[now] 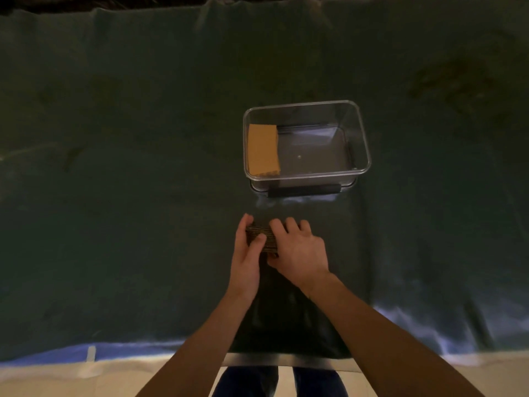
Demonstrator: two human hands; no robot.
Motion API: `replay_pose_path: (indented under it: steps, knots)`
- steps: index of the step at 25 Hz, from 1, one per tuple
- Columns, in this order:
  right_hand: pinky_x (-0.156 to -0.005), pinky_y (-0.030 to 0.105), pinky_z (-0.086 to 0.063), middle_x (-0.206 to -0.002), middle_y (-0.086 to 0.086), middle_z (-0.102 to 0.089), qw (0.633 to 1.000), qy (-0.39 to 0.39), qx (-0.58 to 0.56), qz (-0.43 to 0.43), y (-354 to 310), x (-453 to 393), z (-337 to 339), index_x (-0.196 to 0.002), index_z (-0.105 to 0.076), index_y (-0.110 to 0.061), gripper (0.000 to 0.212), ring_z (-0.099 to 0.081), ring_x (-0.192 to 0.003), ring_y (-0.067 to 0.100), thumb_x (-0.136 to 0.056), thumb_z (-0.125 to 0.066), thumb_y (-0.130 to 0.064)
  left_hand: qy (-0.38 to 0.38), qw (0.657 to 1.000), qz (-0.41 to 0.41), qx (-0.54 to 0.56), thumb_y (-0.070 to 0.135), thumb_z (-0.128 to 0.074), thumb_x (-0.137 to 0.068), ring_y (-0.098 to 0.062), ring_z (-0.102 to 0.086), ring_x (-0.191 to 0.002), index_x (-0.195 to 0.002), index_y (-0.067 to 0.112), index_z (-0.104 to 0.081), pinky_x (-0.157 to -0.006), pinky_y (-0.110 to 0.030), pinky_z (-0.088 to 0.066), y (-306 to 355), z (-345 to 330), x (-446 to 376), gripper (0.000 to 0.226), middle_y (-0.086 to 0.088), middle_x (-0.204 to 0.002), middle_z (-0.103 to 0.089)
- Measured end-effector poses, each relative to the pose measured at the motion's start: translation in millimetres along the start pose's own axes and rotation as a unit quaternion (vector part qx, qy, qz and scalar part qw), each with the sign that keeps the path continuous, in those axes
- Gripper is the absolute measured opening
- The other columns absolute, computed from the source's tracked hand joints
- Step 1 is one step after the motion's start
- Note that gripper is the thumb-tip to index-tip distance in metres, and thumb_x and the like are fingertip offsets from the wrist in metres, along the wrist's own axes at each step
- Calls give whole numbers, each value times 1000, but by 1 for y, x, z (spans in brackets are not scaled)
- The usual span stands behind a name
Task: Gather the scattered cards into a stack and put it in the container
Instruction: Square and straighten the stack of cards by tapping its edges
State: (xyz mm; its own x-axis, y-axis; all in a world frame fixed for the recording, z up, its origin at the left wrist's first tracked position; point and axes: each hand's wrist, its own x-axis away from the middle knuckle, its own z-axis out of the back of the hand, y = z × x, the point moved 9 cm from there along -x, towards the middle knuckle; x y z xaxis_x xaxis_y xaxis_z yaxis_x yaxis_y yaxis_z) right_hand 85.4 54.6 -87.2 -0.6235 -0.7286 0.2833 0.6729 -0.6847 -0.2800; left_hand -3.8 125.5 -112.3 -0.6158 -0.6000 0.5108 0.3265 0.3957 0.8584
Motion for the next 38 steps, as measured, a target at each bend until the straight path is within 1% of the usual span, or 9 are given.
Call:
replay_pose_path:
  steps: [6,9,15,18,21,24,28,35,38]
  knots:
    - [-58,34,-48,-113,7,-61,999,28,17,7,-1,-1,1,-118,-50,-21,49,-59,-101,30,-82,-68,-49,61,910,-177,-370,25,-40,-103,-14,-33,-144,-144,17,-45,-116,-28,-27,44,-7,-24,42,0,-153,-41]
    - [-57,33,-49,-109,5,-63,999,41,2,6,1,1,1,-115,-53,-20,49,-60,-98,28,-81,-66,-53,63,869,-209,-444,23,-41,-102,-14,-55,-126,-127,16,-63,-100,-24,-42,42,-19,-28,35,3,-139,-58]
    - [-71,39,-57,-118,2,-59,999,26,-35,-8,11,4,2,-125,-47,-22,53,-55,-107,24,-82,-68,-44,87,924,-196,-317,20,-53,-98,-11,-62,-105,-116,16,-66,-88,-17,-42,43,-5,-25,22,0,-117,-64]
    - [-75,39,-56,-123,3,-56,1000,2,-26,8,9,2,1,-127,-44,-23,55,-53,-110,25,-83,-68,-44,-22,936,-175,-305,28,-63,-92,-8,-58,-108,-122,22,-59,-93,-20,-45,26,-1,-20,31,6,-119,-58]
    - [-73,40,-57,-121,4,-56,1000,2,-9,20,8,0,1,-126,-45,-23,53,-54,-108,26,-84,-68,-45,-149,858,-179,-457,43,-74,-75,-6,-47,-116,-132,28,-45,-100,-26,-42,13,-1,-19,66,9,-131,-46]
    - [-76,40,-55,-124,4,-54,1000,-14,0,11,8,-1,1,-127,-43,-22,55,-52,-111,27,-83,-69,-43,-127,760,-198,-605,37,-67,-76,-18,-49,-116,-134,28,-40,-98,-37,-48,21,-5,-23,65,5,-134,-46]
    - [-75,38,-53,-125,5,-54,1000,-10,14,3,6,-1,4,-128,-42,-22,55,-52,-111,27,-84,-68,-42,-99,846,-111,-512,25,-70,-78,-21,-62,-97,-114,30,-44,-80,-40,-53,20,-1,-30,45,6,-121,-51]
    - [-96,38,-51,-146,-8,-35,989,14,-143,-33,29,16,-2,-146,-28,-38,86,-37,-131,16,-74,-75,-46,-77,855,-107,-502,30,-71,-76,-23,-64,-88,-101,33,-41,-76,-45,-56,18,1,-28,39,9,-111,-53]
    - [-113,43,-37,-158,-17,-26,824,168,-516,-163,81,58,9,-155,-16,-38,96,-29,-144,11,-80,-75,-33,-86,851,-116,-504,27,-73,-77,-18,-63,-84,-100,33,-40,-69,-38,-54,19,0,-30,40,9,-111,-52]
